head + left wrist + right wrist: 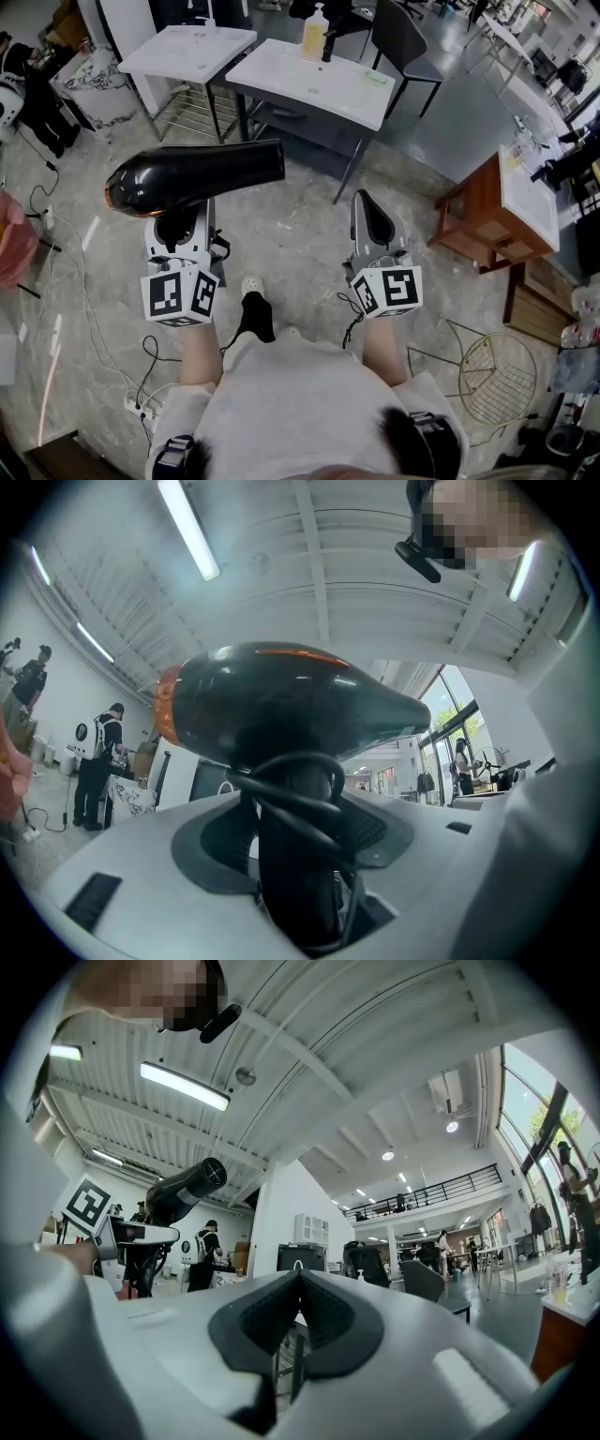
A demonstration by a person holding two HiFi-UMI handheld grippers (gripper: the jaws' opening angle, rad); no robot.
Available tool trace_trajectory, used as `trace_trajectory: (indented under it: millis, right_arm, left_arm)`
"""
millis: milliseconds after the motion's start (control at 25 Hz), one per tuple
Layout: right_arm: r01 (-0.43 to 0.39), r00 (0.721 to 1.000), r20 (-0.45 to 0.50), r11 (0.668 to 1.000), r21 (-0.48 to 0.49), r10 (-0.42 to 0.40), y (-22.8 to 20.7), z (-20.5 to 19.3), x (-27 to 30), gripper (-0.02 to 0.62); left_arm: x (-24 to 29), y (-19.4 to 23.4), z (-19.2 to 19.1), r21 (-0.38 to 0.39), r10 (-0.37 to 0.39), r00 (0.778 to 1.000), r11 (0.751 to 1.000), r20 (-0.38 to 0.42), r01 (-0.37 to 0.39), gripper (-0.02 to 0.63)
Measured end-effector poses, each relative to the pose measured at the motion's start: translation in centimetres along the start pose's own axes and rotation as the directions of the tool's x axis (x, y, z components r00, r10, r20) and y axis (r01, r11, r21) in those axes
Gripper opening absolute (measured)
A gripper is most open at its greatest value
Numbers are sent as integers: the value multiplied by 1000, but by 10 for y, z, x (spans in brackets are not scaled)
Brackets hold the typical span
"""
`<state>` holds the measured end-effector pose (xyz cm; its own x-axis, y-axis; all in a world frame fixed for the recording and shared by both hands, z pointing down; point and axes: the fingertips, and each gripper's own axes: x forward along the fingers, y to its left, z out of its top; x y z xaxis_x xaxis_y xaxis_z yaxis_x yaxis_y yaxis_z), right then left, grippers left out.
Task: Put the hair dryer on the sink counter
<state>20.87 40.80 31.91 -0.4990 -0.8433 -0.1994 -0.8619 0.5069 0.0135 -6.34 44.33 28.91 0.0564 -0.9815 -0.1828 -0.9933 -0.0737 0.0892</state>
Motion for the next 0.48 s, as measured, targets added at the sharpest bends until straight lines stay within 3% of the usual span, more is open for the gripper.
trace_trajectory:
  millis: [480]
  right_arm:
    - [40, 999, 2, 999, 1, -40, -12, -18, 109, 11]
  left_arm:
    - [108, 49, -7, 10, -57, 998, 998, 13, 57, 257]
